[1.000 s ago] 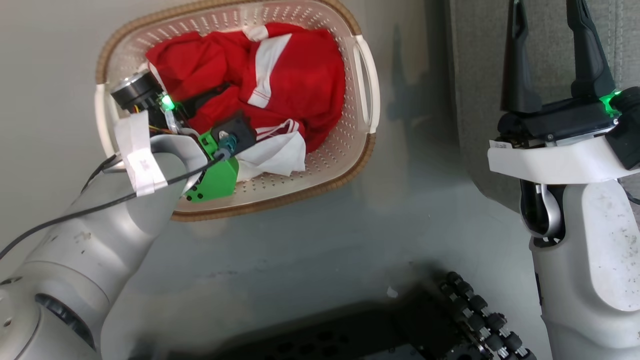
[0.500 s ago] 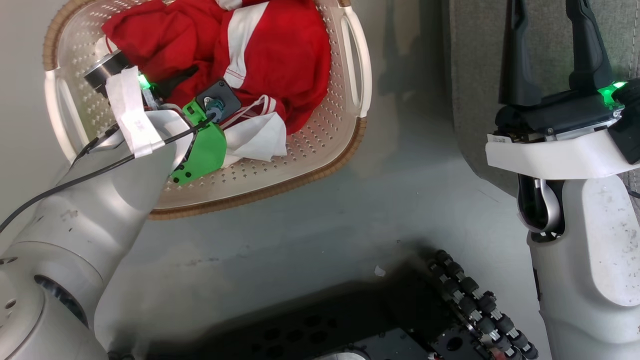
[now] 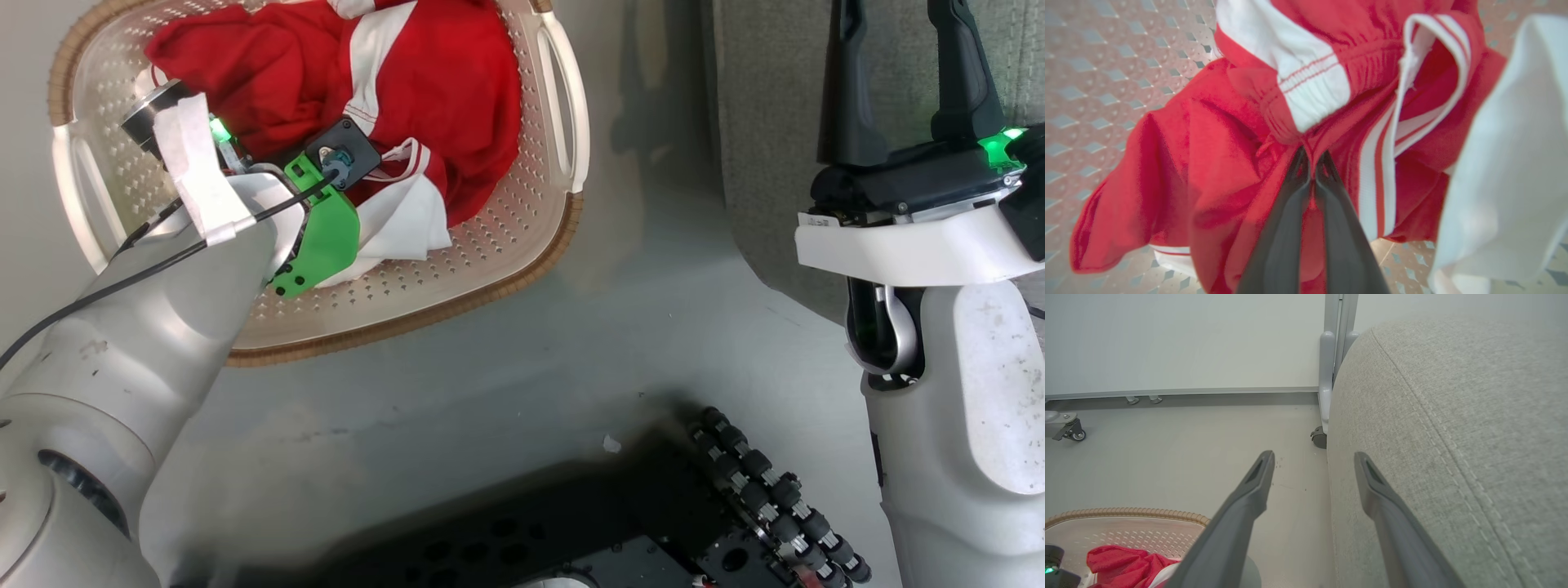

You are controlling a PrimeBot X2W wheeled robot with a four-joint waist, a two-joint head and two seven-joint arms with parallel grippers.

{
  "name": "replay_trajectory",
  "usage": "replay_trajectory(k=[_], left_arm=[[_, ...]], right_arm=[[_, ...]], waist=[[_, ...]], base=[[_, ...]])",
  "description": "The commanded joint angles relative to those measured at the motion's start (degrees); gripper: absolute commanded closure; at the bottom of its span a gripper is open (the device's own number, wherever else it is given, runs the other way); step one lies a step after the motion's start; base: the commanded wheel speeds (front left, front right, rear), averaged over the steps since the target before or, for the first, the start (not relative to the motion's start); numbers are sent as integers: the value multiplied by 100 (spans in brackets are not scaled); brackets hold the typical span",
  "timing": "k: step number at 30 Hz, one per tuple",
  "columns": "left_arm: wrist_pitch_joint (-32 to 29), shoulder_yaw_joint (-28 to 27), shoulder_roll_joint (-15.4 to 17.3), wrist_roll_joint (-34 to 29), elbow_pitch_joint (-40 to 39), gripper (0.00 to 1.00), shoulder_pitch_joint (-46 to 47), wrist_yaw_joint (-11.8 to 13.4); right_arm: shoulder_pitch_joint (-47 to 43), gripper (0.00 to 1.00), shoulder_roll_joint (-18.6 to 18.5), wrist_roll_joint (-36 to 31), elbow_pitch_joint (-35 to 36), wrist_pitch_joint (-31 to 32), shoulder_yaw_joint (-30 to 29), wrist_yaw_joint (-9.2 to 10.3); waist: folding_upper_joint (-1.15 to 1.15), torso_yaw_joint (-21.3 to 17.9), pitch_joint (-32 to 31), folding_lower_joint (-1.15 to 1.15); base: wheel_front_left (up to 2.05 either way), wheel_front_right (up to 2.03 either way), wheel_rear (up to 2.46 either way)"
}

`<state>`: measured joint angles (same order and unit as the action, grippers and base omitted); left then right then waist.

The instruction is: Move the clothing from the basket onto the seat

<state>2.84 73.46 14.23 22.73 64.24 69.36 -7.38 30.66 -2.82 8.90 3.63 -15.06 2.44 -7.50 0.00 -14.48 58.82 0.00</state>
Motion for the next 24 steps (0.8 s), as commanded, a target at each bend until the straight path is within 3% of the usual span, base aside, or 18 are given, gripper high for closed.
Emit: replay_trajectory(k=[1,12,24], left_arm=[[70,-5,-13,98,35,100,67,-10],[777,-23,-383,716,151,100,-580,-10],[1244,-275,-815,1185,-15,100,-1891,0]], right_arm=[[-14,0,-14,13,-31,-18,-22,2],[-235,0,-15,-248,-191,-18,-102,2],[-1369,0,-18,-584,-641,-18,116,2]], waist=[[0,43,-131,0],[0,444,-1264,0],[0,986,-3598,0]], base=[[0,0,0],[0,0,0],[0,0,0]])
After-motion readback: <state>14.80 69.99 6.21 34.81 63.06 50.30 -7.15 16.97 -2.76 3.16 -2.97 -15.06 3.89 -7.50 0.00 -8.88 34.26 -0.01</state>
